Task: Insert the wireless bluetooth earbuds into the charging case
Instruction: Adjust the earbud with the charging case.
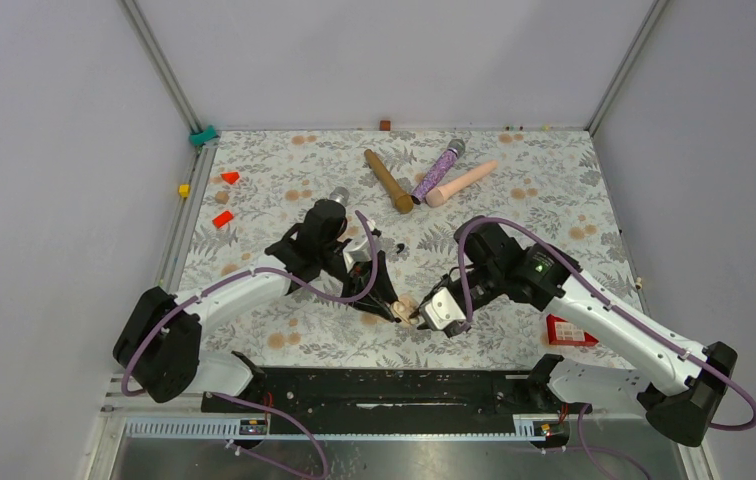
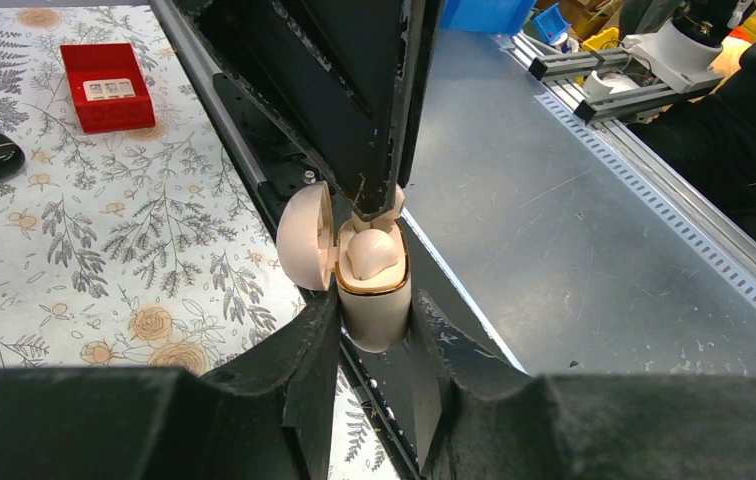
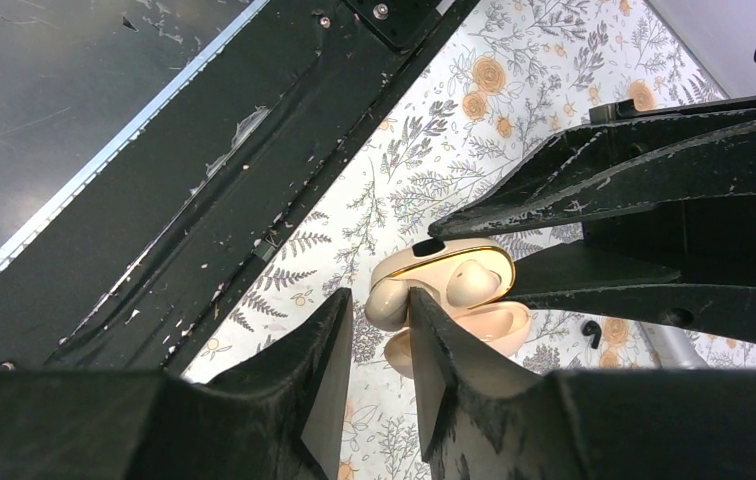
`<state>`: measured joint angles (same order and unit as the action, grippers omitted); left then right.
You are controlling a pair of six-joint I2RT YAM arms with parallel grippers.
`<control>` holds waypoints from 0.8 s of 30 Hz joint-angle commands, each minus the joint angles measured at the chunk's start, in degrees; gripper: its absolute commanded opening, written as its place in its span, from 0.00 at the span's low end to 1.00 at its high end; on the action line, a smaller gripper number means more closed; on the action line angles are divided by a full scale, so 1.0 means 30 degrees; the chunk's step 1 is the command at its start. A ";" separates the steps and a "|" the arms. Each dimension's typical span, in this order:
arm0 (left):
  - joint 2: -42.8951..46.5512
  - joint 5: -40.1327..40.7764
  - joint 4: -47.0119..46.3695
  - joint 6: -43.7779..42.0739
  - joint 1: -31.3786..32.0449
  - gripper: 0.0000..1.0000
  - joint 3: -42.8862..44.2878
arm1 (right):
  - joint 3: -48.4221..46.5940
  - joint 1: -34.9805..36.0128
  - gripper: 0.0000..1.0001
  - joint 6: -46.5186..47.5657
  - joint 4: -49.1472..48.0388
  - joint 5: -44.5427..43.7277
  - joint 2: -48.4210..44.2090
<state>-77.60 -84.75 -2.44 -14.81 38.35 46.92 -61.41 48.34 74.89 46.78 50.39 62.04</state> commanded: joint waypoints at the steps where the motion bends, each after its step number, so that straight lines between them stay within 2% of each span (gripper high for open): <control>1: 0.0005 -0.0981 -0.0246 -0.0310 0.0083 0.00 0.0884 | 0.0136 0.0206 0.34 0.0086 -0.0384 -0.0010 -0.0409; 4: 0.0008 -0.0972 -0.0243 -0.0308 0.0085 0.00 0.0899 | 0.0137 0.0202 0.31 0.0114 -0.0400 -0.0010 -0.0482; 8: -0.0002 -0.0898 -0.0246 -0.0337 0.0084 0.00 0.0872 | 0.0000 0.0205 0.22 0.0009 -0.0412 -0.0032 -0.0471; 14: 0.0050 -0.0584 -0.0242 -0.0439 0.0066 0.00 0.0828 | -0.0283 0.0206 0.20 -0.0489 -0.0443 -0.0147 -0.0607; 24: 0.0230 0.0719 -0.0032 -0.1012 0.0059 0.00 0.0709 | -0.0556 0.0213 0.16 -0.4048 -0.2116 -0.1205 -0.0608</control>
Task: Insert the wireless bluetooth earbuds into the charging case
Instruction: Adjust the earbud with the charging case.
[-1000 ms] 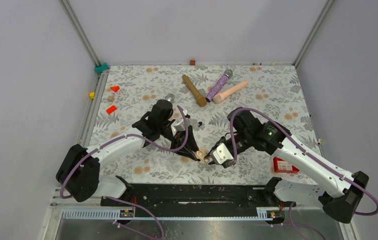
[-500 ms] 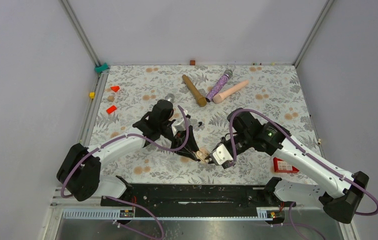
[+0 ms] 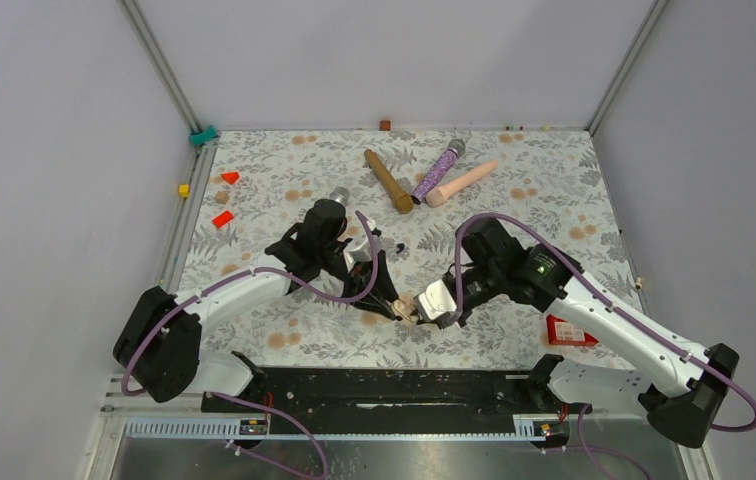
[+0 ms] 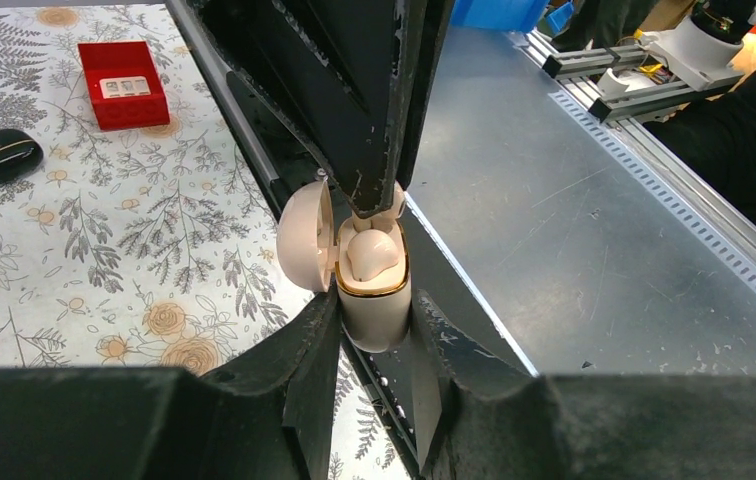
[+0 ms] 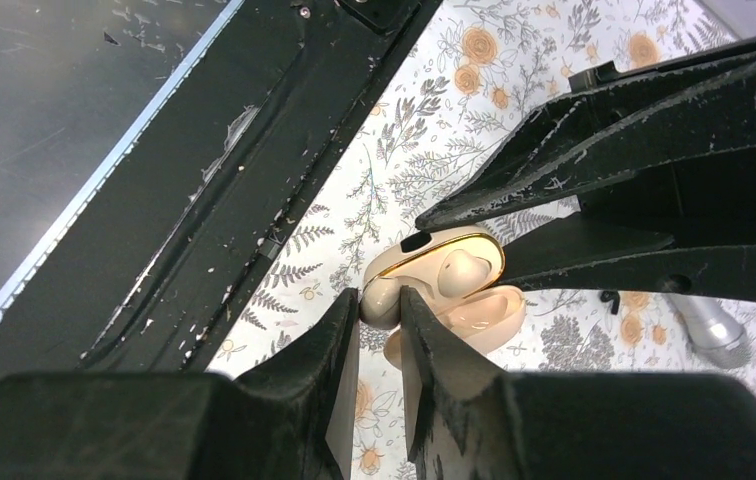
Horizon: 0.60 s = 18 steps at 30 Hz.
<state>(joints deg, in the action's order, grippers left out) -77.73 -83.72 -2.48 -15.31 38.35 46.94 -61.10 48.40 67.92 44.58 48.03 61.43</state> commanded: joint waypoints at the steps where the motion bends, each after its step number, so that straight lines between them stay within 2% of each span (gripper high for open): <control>1: 0.0302 0.0494 0.0114 -0.1005 0.0062 0.00 0.0702 | -0.0707 0.0185 0.15 -0.1927 -0.1430 -0.0497 -0.0404; 9: 0.0420 0.1305 0.0329 -0.1480 0.0070 0.00 0.0686 | -0.0688 0.0184 0.14 -0.3556 -0.2282 -0.1310 -0.0588; 18: 0.0611 0.2049 0.0358 -0.1576 0.0064 0.00 0.0677 | -0.0187 0.0184 0.14 -0.6861 -0.4685 -0.2584 -0.0601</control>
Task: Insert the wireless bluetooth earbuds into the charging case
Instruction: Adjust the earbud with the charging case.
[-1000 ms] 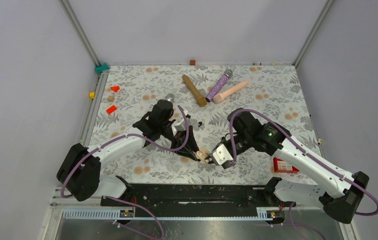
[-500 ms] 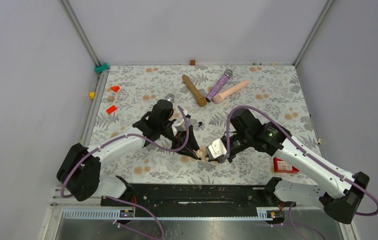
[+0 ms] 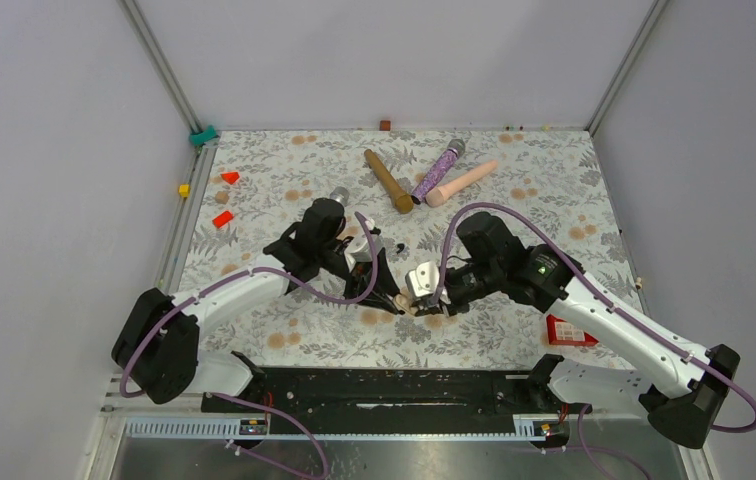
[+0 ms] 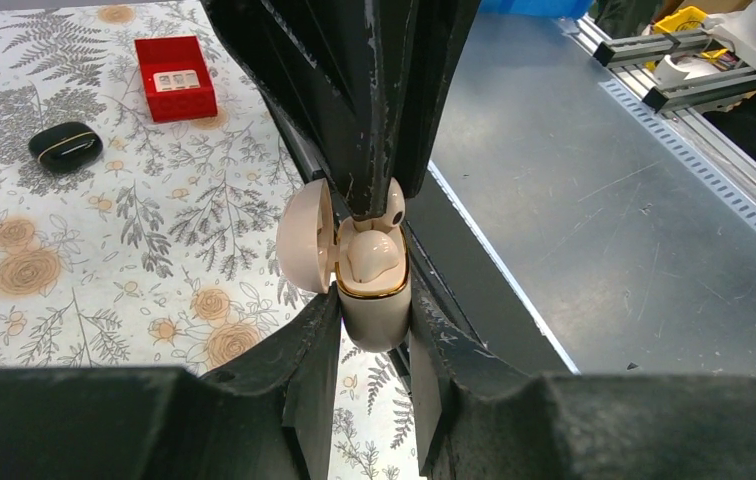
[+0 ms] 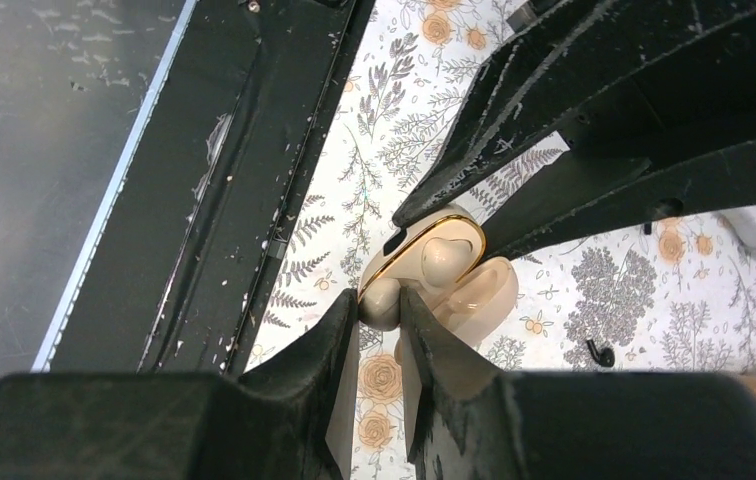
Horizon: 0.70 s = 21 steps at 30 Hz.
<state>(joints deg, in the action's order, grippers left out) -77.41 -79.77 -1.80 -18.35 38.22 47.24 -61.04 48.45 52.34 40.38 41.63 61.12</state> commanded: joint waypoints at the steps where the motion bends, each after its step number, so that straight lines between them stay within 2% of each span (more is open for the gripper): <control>1: 0.0506 0.0816 0.0132 -0.0549 0.0095 0.00 0.0597 | -0.0179 0.0170 0.14 -0.1971 -0.3491 -0.0530 -0.0517; 10: 0.0818 0.1415 0.0161 -0.0439 0.0074 0.00 0.0717 | 0.0200 0.0170 0.19 -0.3742 -0.5056 -0.1690 -0.0731; 21: 0.1049 0.1447 0.0160 -0.0389 0.0010 0.00 0.0716 | -0.0436 0.0170 0.32 -0.4614 -0.5098 -0.1585 -0.0745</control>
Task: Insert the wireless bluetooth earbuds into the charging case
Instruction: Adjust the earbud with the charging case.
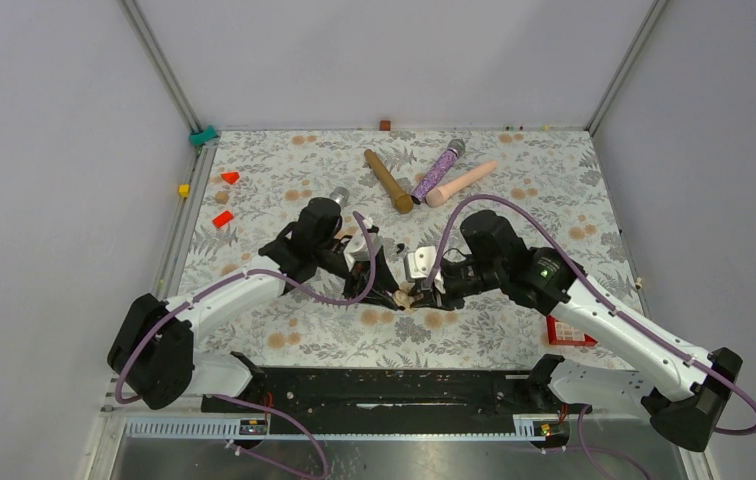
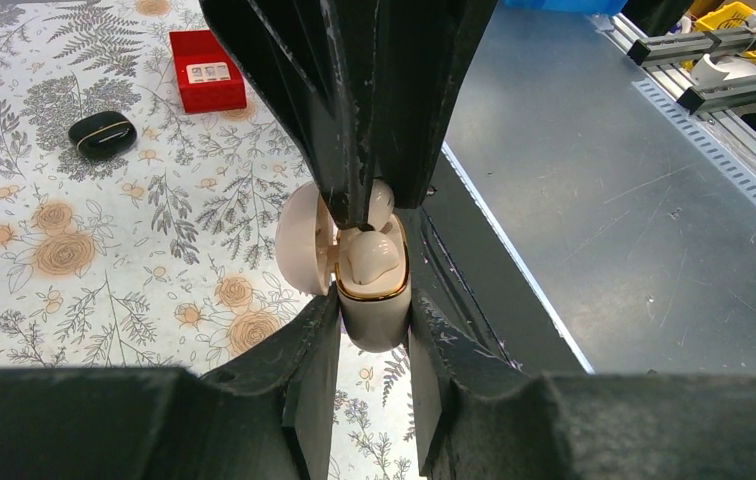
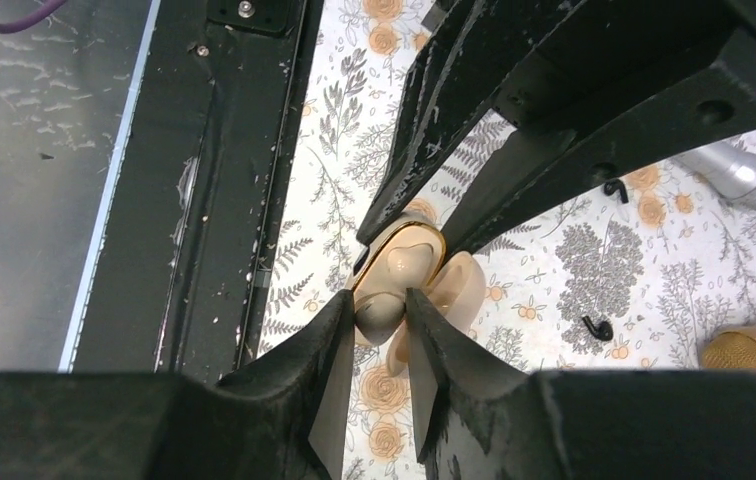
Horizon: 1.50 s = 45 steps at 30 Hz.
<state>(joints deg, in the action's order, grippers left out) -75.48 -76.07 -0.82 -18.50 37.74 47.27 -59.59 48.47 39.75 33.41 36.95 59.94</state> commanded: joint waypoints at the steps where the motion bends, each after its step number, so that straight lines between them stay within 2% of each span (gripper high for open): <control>1: 0.0453 0.0209 -0.0181 -0.0344 0.0126 0.00 0.0710 | -0.0934 0.0162 0.32 -0.0483 -0.2778 -0.0141 -0.0374; 11: 0.0778 0.0229 -0.0181 -0.0278 -0.0148 0.00 0.0783 | -0.1082 0.0109 0.33 -0.0662 -0.2372 0.0230 -0.0714; 17: 0.1070 -0.0083 -0.0498 0.0147 -0.0589 0.00 0.0848 | -0.0966 -0.0035 0.30 -0.0684 -0.2393 0.0358 -0.0805; 20: 0.1367 -0.0113 -0.4354 0.3361 -0.1011 0.00 -0.0062 | -0.1100 -0.0151 0.30 -0.1112 -0.2512 0.0609 -0.0843; 24: 0.1468 0.0160 -1.2706 0.9765 -0.1552 0.00 -0.1995 | -0.1182 -0.0200 0.28 -0.1380 -0.2658 0.0757 -0.0938; 26: 0.1363 0.0251 -1.4634 1.0701 -0.1654 0.00 -0.2321 | -0.1102 -0.0217 0.27 -0.1382 -0.2845 0.0600 -0.1020; 36: 0.1304 0.0131 -1.3021 0.9367 -0.1664 0.00 -0.2265 | -0.1267 -0.0314 0.23 -0.1602 -0.3819 -0.0900 -0.1158; 40: 0.1364 0.0186 -1.1232 0.8016 -0.1654 0.00 -0.2078 | -0.1447 -0.0379 0.22 -0.1647 -0.3811 -0.1160 -0.1440; 45: 0.1401 0.0321 -1.1050 0.7806 -0.1659 0.00 -0.2161 | -0.1313 -0.0551 0.21 -0.1828 -0.4139 -0.1520 -0.1736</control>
<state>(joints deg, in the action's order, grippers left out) -72.47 -74.83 -33.54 6.90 32.77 40.60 -61.23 47.81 35.42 24.45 34.65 56.34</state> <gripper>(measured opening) 0.282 0.272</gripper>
